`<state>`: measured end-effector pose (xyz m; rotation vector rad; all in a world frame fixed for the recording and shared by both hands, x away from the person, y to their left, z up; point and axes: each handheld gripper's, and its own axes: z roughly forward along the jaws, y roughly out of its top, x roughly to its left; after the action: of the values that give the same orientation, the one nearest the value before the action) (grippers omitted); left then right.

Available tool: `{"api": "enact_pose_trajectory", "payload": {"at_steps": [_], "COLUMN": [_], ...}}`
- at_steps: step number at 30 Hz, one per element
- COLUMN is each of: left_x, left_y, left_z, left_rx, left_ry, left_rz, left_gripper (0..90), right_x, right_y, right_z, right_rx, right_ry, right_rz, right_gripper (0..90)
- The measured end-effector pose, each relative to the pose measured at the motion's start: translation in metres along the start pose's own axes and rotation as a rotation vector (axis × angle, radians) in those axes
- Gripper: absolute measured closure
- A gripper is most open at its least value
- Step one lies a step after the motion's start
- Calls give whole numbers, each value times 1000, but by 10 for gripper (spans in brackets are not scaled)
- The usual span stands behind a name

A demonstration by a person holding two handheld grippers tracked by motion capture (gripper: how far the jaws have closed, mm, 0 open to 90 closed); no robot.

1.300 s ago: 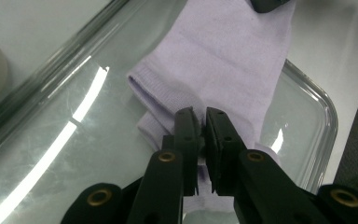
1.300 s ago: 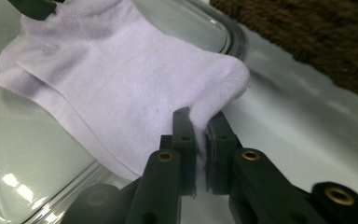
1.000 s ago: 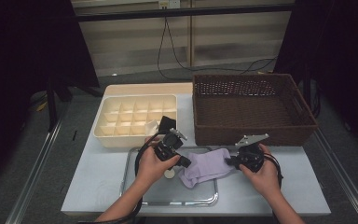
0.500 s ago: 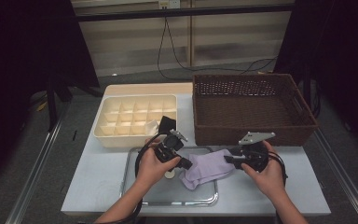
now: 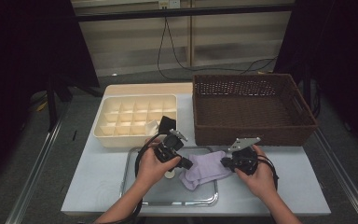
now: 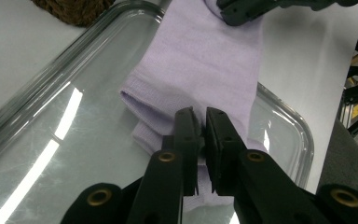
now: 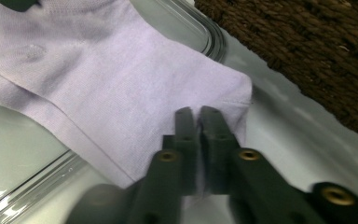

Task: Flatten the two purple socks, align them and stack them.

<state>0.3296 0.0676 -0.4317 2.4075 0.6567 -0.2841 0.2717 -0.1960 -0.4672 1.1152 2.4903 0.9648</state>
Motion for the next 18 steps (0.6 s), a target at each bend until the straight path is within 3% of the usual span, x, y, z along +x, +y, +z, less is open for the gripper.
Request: {"api": "enact_pose_trajectory", "payload": {"at_steps": [5, 11, 18], "left_x": [-2, -5, -7], "left_y": [-1, -5, -12], "left_z": [-5, -10, -8], "left_rx": [-12, -20, -7], "left_ry": [0, -14, -17], "left_rz": [8, 0, -17], "left_gripper": [841, 841, 800], "right_x": [-2, -4, -5], "right_y": [1, 3, 2], "right_z": [-4, -14, -11], "right_rx": [-12, -37, -28], "right_ry": [-18, 3, 25], "right_rz": [4, 13, 13], "right_gripper": [888, 888, 887]}}
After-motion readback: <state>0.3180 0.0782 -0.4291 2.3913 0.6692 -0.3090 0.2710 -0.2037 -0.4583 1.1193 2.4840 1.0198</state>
